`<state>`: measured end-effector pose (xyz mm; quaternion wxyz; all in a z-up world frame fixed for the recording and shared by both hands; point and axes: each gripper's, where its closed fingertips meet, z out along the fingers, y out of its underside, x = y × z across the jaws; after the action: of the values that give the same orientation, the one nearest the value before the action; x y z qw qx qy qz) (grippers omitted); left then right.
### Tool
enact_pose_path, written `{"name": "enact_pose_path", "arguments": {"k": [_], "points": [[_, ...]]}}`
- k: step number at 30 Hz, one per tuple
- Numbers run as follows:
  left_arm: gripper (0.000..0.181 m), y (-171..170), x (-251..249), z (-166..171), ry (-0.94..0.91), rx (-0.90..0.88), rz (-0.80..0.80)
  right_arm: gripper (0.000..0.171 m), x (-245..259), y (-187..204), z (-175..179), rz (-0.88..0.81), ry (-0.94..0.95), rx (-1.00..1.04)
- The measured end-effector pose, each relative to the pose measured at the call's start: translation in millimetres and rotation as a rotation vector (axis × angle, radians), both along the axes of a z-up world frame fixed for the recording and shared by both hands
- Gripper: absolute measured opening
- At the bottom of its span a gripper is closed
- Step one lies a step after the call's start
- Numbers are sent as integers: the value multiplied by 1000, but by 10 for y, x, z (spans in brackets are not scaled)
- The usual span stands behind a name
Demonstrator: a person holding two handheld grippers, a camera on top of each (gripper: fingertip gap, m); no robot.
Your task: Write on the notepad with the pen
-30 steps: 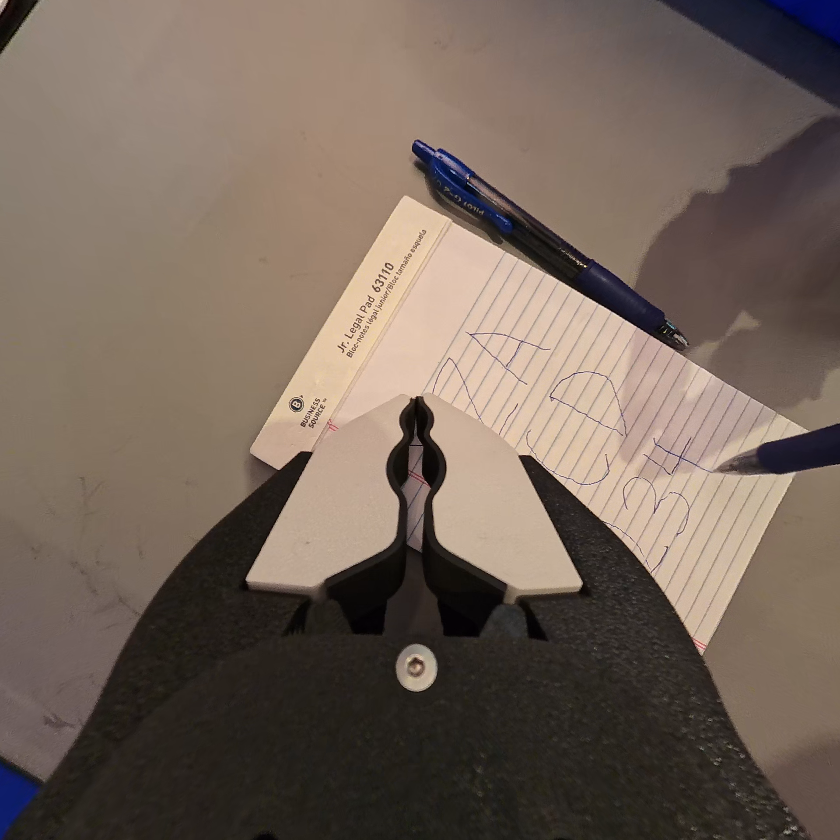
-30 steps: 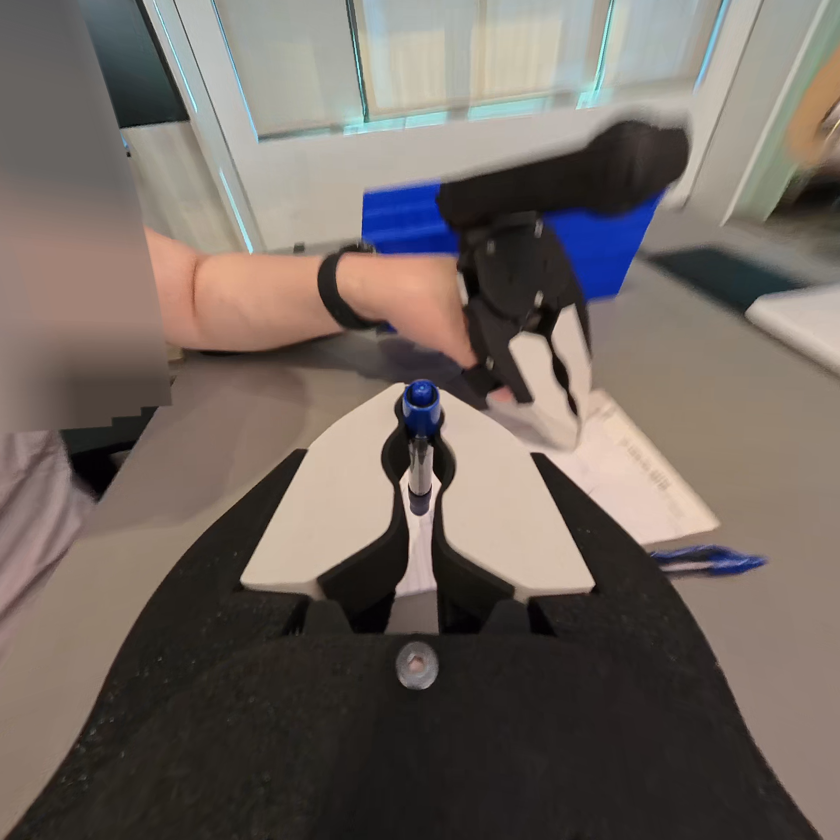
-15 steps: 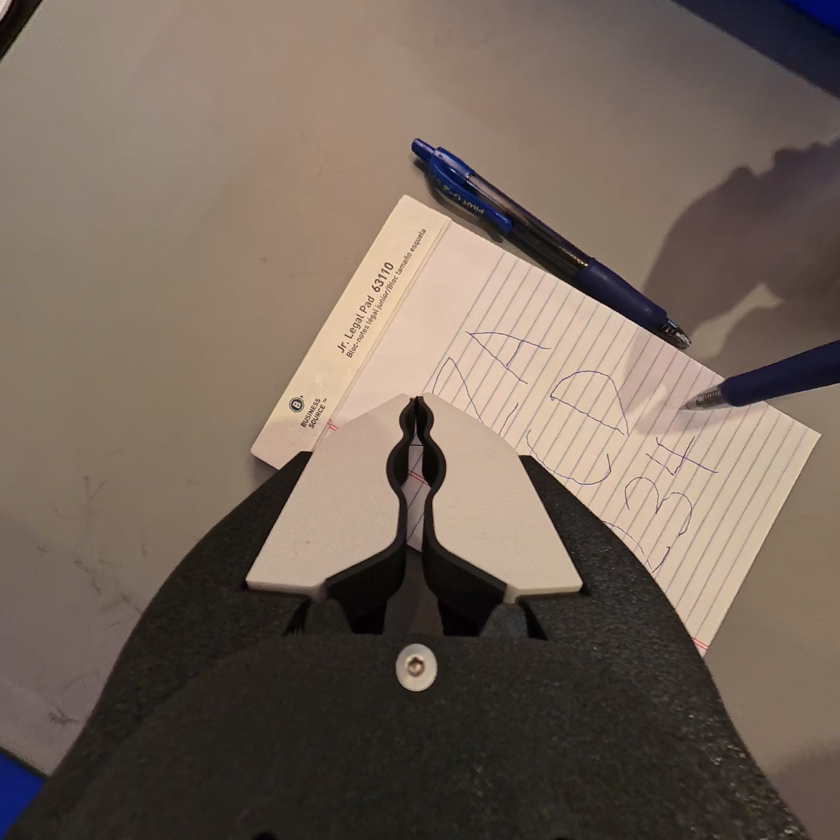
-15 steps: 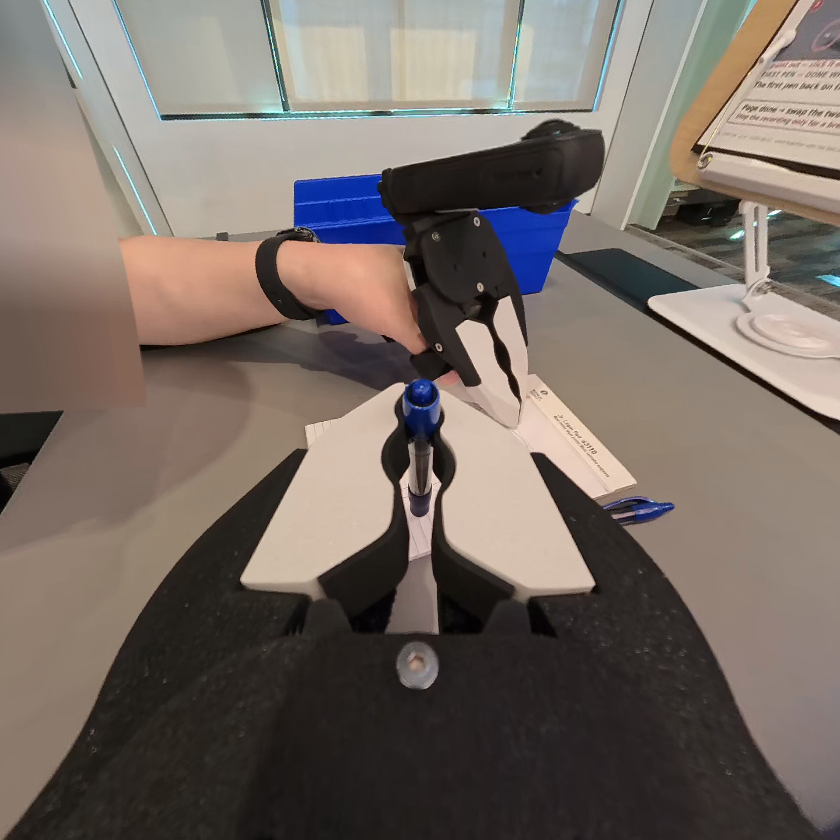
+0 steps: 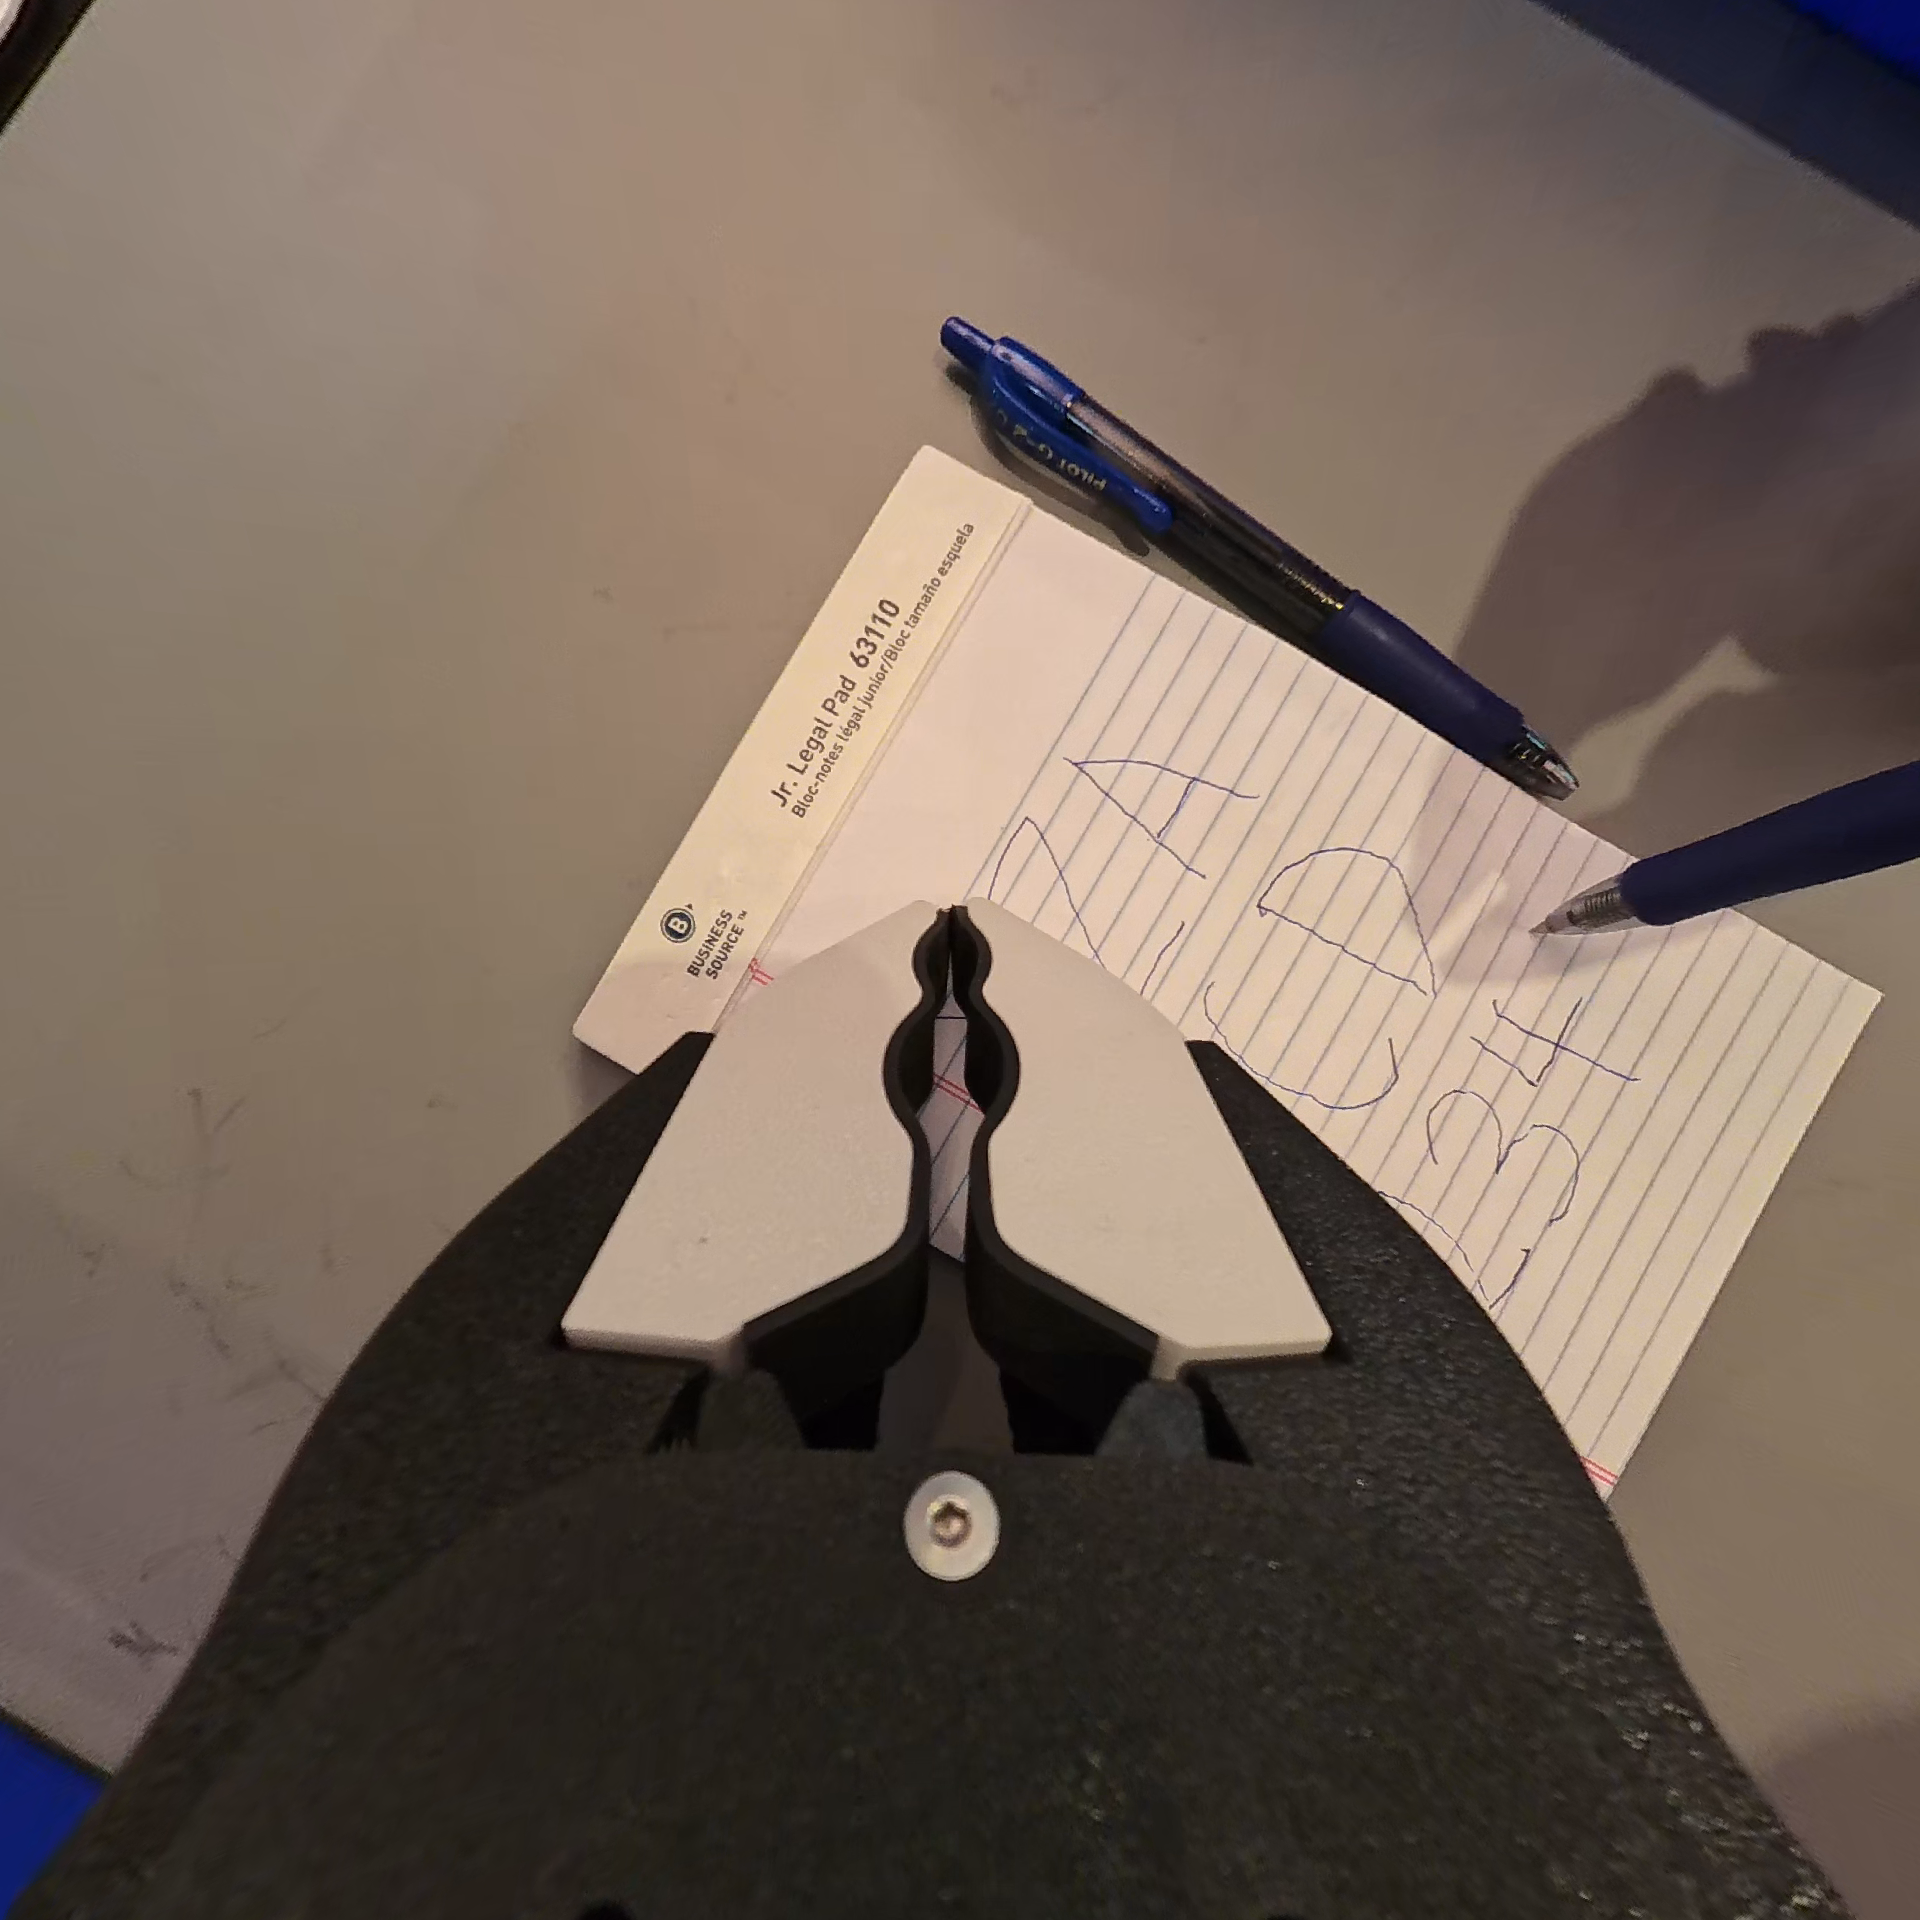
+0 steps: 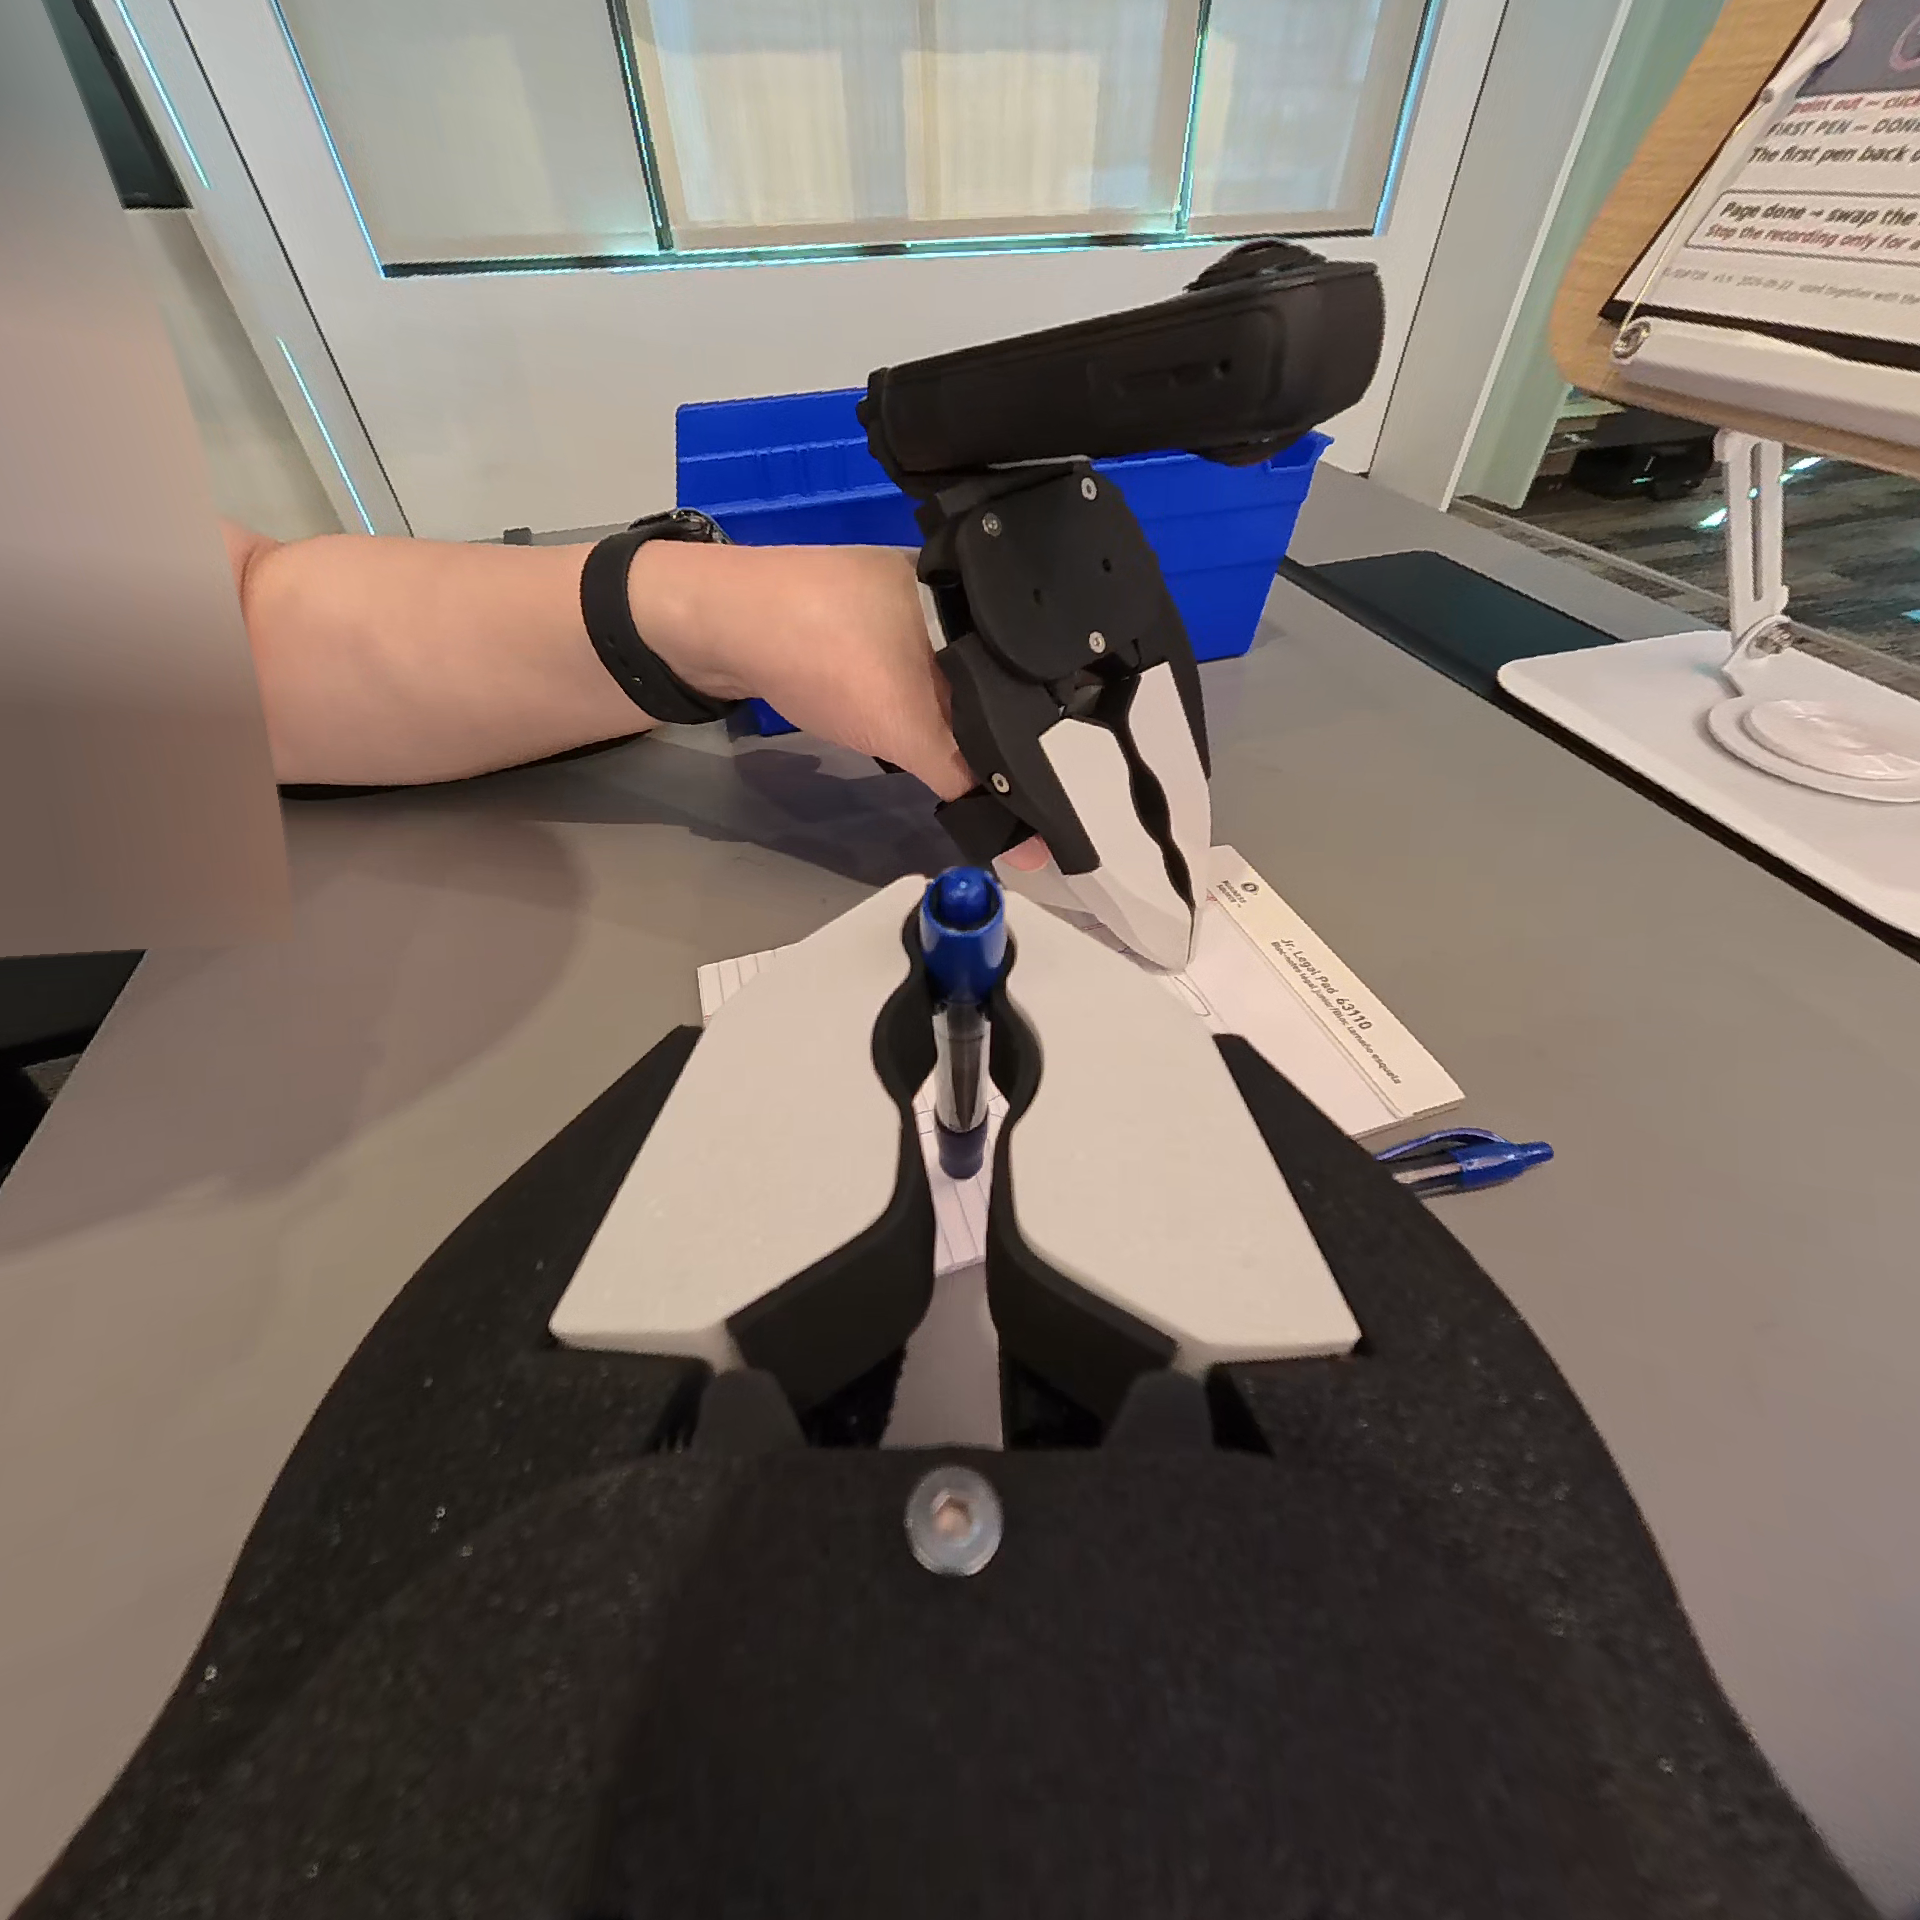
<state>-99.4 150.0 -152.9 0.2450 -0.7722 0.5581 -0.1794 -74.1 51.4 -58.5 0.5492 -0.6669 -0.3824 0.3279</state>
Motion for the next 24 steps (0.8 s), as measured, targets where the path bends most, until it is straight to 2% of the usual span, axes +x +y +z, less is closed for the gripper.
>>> {"name": "enact_pose_path", "arguments": {"k": [13, 24], "points": [[0, -2, -2, 3, 1, 1, -1, 5, -72, -109, -3, 49, -25, -19], [0, -4, -4, 5, -3, -3, 0, 5, -7, -68, -11, 17, -30, -34]]}}
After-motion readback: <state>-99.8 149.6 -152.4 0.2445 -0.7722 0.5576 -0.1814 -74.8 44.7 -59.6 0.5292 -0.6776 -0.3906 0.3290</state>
